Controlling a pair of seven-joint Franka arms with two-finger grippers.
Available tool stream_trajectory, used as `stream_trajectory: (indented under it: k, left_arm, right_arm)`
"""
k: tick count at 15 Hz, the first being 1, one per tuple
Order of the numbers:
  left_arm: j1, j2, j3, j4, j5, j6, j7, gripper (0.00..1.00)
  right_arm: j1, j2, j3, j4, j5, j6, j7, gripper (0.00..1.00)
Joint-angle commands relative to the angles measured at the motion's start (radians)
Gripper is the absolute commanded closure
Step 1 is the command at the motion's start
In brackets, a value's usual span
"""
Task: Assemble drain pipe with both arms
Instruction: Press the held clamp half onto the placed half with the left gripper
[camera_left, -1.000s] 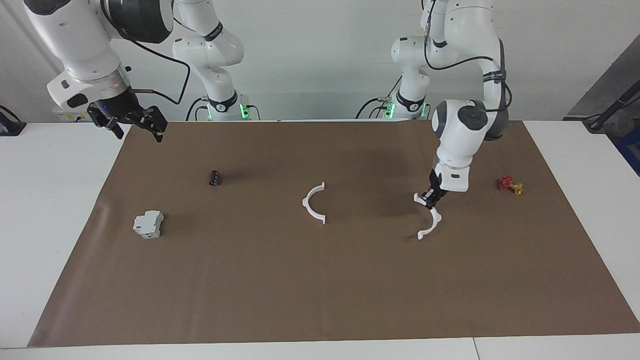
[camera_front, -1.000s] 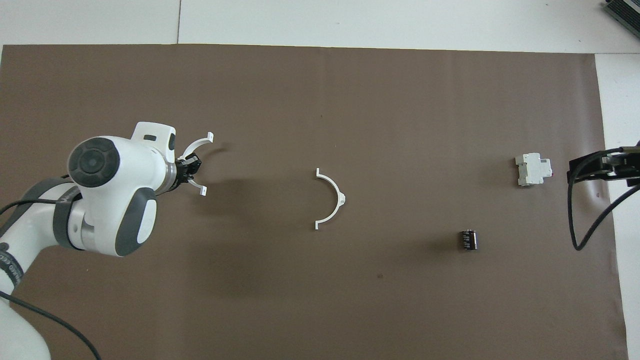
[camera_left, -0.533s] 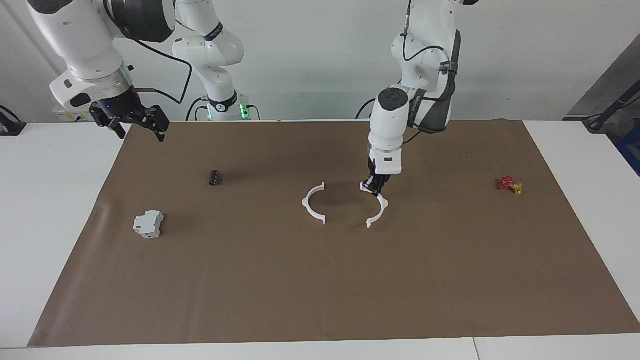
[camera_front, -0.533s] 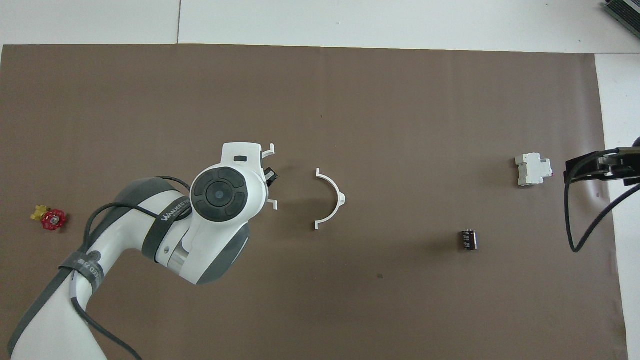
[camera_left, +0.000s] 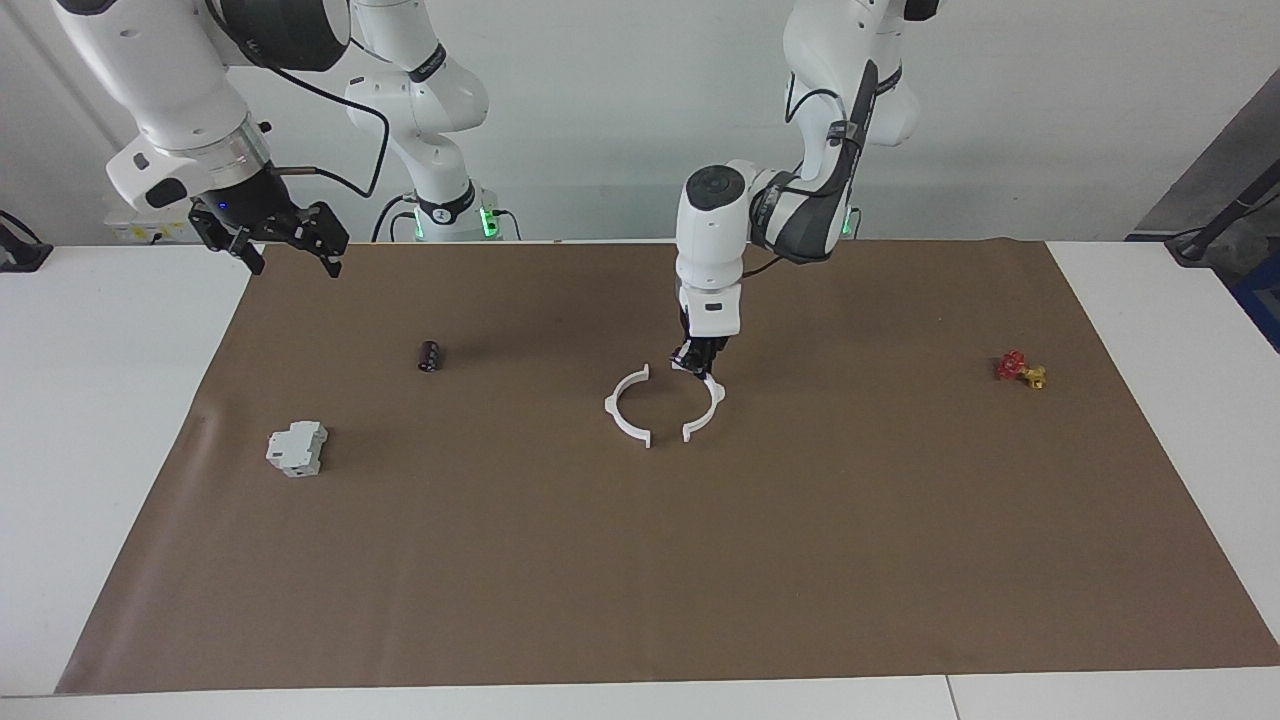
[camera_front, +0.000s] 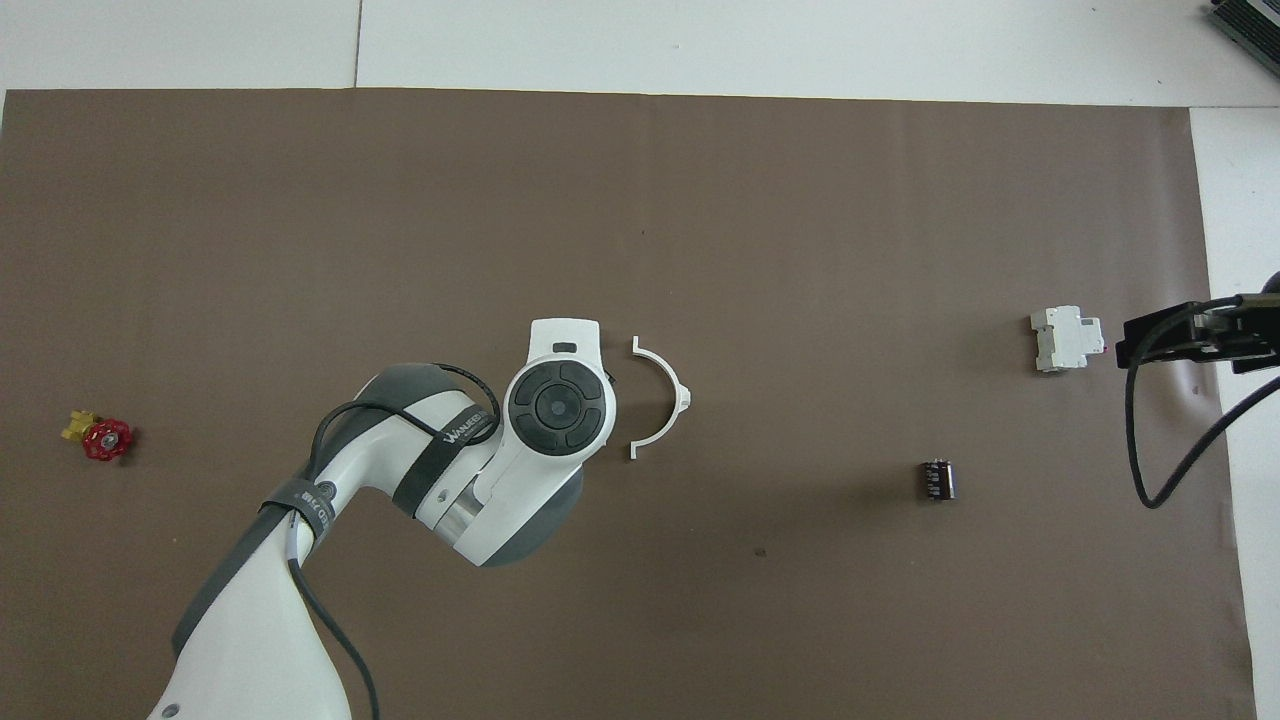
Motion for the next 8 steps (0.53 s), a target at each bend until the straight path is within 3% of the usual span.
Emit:
stream_trajectory:
  k: [1, 8]
  left_arm:
    - [-0.014, -0.003, 0.014, 0.008, 0.020, 0.008, -0.039, 1.00]
    - [-0.035, -0.002, 0.013, -0.003, 0.020, 0.057, -0.099, 1.00]
  right_arm:
    - [-0.012, -0.009, -0.004, 0.000, 0.023, -0.009, -0.003, 0.00]
    - [-0.009, -0.014, -0.004, -0.006, 0.024, -0.014, -0.011, 0.00]
